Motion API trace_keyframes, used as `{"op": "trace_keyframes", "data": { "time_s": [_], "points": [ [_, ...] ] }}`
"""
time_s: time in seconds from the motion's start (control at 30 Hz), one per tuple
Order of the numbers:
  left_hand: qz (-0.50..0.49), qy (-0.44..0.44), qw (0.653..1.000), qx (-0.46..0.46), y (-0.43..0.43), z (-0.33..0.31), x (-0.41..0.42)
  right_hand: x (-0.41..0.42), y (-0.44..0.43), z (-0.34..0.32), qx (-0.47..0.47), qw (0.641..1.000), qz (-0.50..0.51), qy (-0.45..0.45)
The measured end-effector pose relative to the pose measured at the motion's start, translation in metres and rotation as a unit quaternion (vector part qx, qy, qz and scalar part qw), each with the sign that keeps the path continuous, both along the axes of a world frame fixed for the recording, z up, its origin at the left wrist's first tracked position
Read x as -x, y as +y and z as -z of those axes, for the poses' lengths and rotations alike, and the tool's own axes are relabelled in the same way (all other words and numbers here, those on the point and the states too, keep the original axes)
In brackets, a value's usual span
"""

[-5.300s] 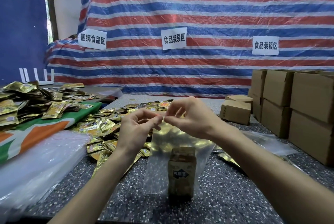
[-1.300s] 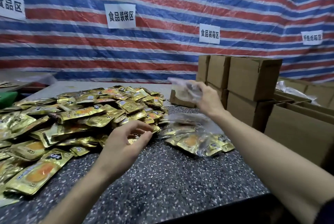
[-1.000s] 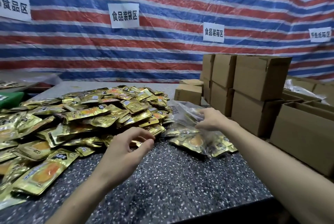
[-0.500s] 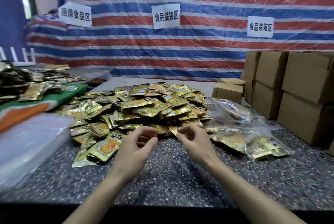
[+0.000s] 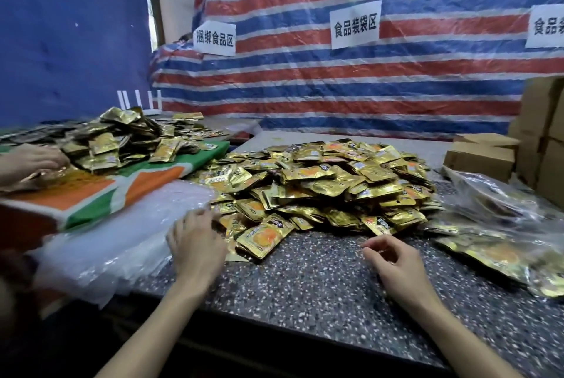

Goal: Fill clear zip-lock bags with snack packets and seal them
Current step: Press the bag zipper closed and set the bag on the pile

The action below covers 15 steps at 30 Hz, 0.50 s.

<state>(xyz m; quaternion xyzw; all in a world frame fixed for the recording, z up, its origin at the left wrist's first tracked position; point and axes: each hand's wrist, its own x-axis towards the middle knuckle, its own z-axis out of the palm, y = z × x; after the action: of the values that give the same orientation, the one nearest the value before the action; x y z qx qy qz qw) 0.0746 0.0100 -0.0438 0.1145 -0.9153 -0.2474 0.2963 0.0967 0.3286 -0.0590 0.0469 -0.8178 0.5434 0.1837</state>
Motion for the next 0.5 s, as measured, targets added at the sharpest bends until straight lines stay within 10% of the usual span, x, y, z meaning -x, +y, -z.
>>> {"op": "trace_keyframes", "data": {
  "time_s": [0.23,0.5],
  "points": [
    [-0.162,-0.241,0.949,0.119,-0.066,-0.003,0.017,0.004,0.004,0.004,0.032,0.999,-0.002,0.000],
    [-0.140,-0.178,0.970,0.088,-0.088,-0.023,0.013,0.005,0.003,0.005,0.044,0.999,-0.021,-0.004]
  ]
}}
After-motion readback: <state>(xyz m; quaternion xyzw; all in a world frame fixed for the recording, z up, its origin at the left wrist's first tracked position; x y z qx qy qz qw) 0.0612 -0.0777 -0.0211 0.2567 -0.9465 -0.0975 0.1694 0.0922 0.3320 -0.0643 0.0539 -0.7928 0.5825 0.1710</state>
